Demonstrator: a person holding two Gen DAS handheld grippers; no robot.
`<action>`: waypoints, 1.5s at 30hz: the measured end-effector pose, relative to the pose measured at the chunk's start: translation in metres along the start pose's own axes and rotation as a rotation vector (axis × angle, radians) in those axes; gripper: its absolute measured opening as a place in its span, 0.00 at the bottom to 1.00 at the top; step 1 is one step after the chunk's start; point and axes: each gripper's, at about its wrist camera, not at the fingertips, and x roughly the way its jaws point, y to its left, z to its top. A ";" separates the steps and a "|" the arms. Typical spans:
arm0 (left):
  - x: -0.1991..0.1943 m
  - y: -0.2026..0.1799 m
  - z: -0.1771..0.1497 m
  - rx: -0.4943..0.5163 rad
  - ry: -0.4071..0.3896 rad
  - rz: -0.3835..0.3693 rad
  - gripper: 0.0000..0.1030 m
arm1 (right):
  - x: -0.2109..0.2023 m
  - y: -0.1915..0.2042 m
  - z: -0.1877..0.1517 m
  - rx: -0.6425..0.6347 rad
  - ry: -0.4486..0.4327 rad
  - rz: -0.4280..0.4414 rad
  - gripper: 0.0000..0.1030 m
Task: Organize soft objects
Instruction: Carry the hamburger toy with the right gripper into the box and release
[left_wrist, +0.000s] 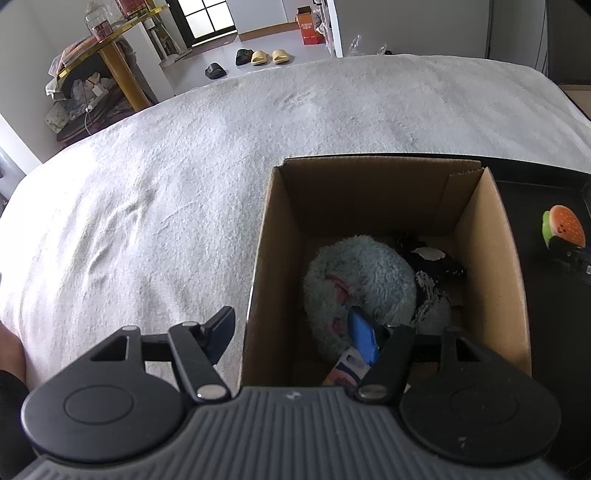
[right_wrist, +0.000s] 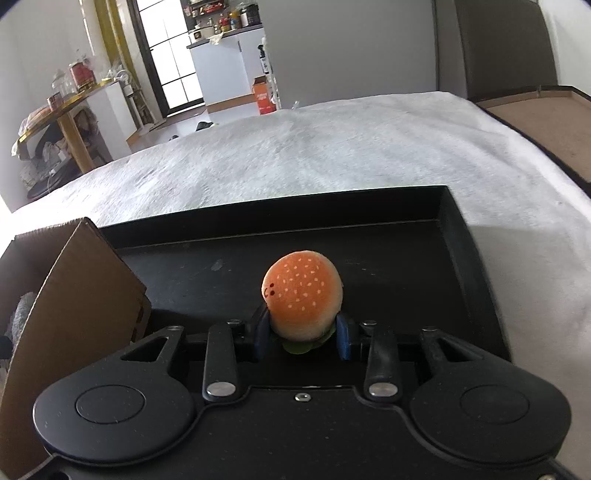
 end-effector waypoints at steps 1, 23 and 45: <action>-0.001 0.001 -0.001 -0.001 0.000 0.000 0.64 | -0.002 -0.002 0.000 0.007 0.000 0.001 0.34; -0.025 0.025 -0.027 -0.076 -0.028 -0.060 0.64 | -0.074 0.014 -0.003 0.033 -0.007 0.020 0.33; -0.029 0.064 -0.052 -0.217 -0.117 -0.179 0.58 | -0.133 0.084 0.015 -0.104 -0.053 0.048 0.33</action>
